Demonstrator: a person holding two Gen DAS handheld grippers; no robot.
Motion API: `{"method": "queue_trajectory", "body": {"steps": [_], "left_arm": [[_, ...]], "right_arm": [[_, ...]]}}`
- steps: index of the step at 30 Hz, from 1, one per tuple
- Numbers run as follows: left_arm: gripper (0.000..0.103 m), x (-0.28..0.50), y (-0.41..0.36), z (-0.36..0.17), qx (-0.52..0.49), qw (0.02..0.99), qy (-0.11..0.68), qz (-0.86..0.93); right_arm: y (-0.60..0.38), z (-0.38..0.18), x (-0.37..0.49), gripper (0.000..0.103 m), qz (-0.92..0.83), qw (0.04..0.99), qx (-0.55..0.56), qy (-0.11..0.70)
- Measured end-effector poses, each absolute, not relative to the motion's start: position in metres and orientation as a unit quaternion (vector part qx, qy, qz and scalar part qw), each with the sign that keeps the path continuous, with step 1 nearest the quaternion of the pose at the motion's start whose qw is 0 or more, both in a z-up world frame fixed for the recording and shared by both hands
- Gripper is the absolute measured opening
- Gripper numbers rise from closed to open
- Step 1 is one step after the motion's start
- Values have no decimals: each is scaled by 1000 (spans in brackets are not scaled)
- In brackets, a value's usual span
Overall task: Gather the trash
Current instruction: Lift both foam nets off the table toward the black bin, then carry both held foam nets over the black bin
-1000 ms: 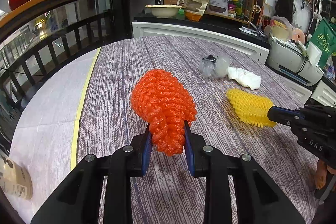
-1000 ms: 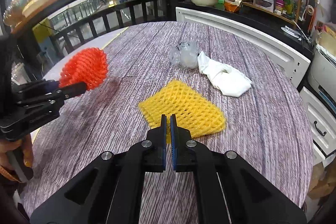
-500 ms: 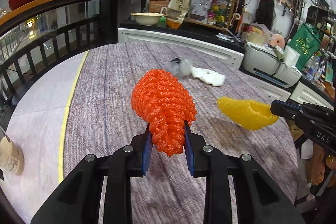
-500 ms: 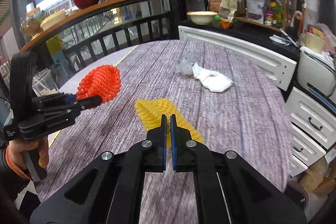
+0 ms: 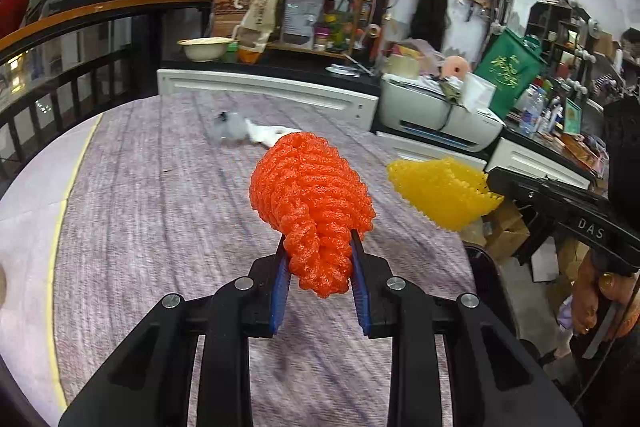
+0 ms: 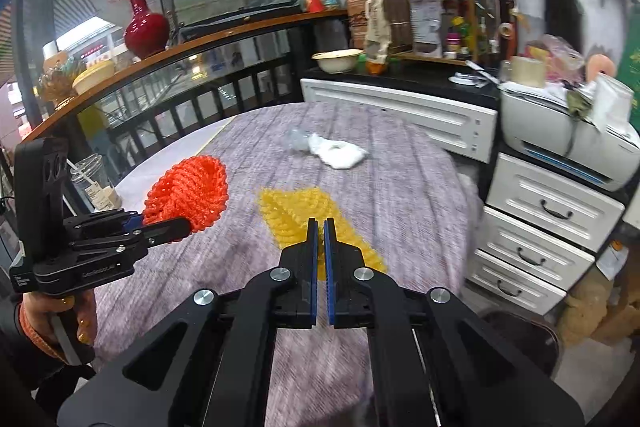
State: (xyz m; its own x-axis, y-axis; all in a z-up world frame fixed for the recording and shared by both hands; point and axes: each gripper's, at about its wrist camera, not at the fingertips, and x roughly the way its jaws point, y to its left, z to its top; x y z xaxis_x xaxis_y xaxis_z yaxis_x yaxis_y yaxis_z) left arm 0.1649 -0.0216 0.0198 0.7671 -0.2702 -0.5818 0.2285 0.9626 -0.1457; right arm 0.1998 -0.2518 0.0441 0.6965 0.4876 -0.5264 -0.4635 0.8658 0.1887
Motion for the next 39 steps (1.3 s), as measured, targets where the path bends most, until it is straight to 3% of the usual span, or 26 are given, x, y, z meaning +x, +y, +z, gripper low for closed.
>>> {"method": "queue_trajectory", "body": {"steps": [22, 39], "left_arm": [[27, 148, -164, 1, -22, 906, 333, -260], [27, 145, -236, -35, 9, 874, 376, -307]], "right_arm": [[-405, -14, 143, 4, 109, 936, 90, 323], [-451, -102, 154, 4, 27, 913, 114, 391]]}}
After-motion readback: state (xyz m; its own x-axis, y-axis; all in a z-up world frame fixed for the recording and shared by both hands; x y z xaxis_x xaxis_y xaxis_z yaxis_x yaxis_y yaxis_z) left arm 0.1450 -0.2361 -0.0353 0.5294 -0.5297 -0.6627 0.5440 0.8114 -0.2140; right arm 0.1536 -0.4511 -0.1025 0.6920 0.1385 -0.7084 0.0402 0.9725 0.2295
